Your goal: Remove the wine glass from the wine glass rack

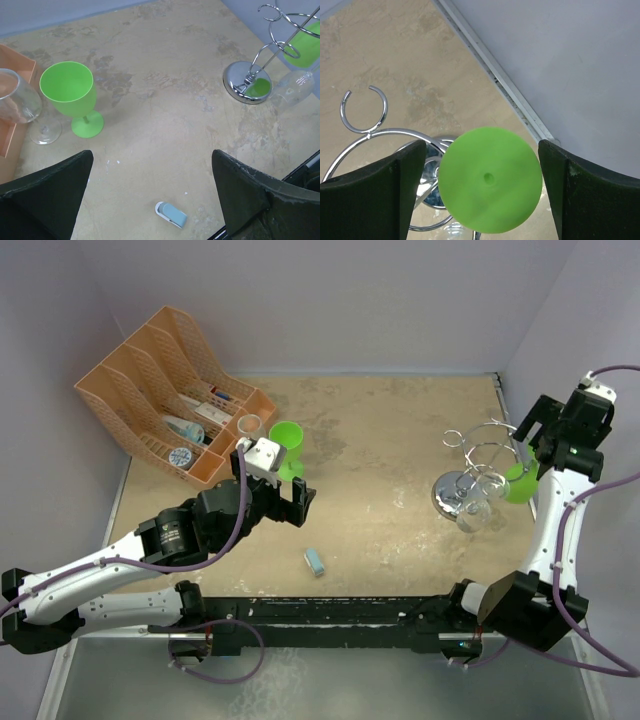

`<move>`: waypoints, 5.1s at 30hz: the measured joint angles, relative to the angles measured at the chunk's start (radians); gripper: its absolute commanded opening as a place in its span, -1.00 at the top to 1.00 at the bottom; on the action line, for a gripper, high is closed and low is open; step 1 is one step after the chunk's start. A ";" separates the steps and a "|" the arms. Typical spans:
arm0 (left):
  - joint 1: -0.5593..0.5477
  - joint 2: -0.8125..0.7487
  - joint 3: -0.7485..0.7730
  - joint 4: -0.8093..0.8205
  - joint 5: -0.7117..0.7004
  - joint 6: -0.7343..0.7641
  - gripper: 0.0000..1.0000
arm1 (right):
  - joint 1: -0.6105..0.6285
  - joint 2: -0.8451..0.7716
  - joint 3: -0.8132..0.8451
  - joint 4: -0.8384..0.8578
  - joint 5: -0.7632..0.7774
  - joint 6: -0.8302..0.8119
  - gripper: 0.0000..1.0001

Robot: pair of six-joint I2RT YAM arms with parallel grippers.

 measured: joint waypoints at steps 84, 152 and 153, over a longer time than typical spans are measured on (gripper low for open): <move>-0.024 -0.021 -0.013 0.000 -0.026 0.000 -1.00 | -0.014 -0.363 -0.212 -0.008 0.122 0.647 -0.83; -0.024 -0.026 -0.014 -0.001 -0.055 0.001 -1.00 | -0.014 -0.324 -0.293 0.051 0.138 0.831 0.48; -0.024 -0.026 -0.014 -0.001 -0.055 0.001 -1.00 | -0.014 -0.324 -0.293 0.051 0.137 0.831 0.54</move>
